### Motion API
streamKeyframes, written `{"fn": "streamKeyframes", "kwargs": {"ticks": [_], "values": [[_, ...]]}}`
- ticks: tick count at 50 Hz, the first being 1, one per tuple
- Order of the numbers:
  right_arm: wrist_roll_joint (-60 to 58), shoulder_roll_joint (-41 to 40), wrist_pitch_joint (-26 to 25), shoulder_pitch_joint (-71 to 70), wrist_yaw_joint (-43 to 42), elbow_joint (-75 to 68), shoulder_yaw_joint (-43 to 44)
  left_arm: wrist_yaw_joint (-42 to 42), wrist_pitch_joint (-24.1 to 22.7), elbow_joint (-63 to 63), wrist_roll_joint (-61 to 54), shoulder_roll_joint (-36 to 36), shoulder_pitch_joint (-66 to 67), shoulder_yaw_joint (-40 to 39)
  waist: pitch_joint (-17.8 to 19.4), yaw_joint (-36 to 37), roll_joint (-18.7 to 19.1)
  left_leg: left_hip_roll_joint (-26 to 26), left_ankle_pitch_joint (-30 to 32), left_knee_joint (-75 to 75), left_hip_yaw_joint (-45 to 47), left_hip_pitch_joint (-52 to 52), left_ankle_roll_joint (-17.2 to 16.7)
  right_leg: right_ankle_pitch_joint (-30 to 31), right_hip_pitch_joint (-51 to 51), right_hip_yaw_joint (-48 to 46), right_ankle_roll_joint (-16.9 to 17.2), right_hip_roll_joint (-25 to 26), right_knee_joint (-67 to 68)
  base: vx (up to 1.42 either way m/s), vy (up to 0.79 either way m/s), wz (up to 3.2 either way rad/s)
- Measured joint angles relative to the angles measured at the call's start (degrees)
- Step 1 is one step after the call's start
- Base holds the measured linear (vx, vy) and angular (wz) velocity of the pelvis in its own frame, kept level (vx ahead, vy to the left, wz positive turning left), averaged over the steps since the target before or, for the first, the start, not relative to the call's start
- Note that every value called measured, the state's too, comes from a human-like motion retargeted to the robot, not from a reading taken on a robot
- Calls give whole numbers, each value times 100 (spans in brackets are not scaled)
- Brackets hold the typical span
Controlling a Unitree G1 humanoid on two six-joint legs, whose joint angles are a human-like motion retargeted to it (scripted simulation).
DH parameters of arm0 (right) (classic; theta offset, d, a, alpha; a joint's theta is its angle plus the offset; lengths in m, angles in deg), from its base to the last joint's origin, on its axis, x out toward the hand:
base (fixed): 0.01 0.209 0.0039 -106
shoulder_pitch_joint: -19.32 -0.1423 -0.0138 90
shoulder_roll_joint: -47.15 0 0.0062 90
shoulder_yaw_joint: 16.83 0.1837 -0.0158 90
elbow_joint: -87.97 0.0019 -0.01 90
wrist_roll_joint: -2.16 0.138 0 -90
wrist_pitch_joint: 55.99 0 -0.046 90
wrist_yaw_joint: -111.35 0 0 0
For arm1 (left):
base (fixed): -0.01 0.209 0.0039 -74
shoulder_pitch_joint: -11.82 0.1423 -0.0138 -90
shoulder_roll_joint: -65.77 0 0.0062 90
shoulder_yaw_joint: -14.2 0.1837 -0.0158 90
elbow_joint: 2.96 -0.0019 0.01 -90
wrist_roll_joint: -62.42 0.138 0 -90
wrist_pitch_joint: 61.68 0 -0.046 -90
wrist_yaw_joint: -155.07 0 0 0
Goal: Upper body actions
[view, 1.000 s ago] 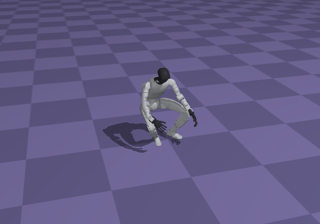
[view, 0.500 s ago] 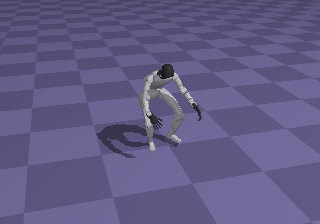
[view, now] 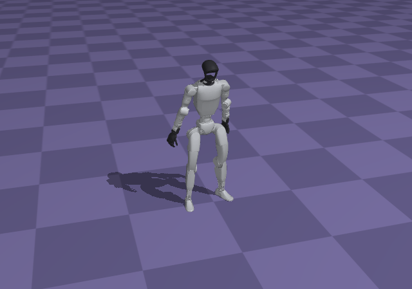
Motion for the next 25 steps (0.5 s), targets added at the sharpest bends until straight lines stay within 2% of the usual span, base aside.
{"fn": "streamKeyframes", "kwargs": {"ticks": [4,7,10,13,18,25], "values": [[956,-154,216,433,269,-321,201,36,-96,-171,-389,-364,543,-368,5,-25,12,47,-57,-108,305,399,-3,-16,380,-187,6,96,-139,13,0,-15],[1278,-270,282,658,246,-321,369,-10,-135,-66,-414,-539,804,-521,-188,-129,27,18,-81,-151,263,462,11,-51,470,-217,19,111,-177,18,1,16],[1323,-289,247,650,378,-321,418,-155,-107,71,-310,-546,830,-497,-320,-87,34,-21,-86,-201,274,502,36,-70,497,-209,2,148,-197,7,-1,6],[1216,-267,253,448,533,-230,238,-298,-154,234,-290,-437,710,-344,-267,-50,5,-9,-99,-182,335,593,38,-66,568,-194,-11,164,-186,0,0,0],[608,-300,215,32,802,555,-121,-441,-168,760,-111,-196,322,-8,-376,-85,3,-15,-101,-178,348,608,49,-59,580,-192,-10,168,-184,0,0,0],[532,-351,527,-799,1210,1245,-610,-518,-287,1193,-229,202,-455,618,-327,-129,-10,-22,-56,-174,360,592,63,-42,564,-212,-16,150,-145,-6,-1,1]]}}
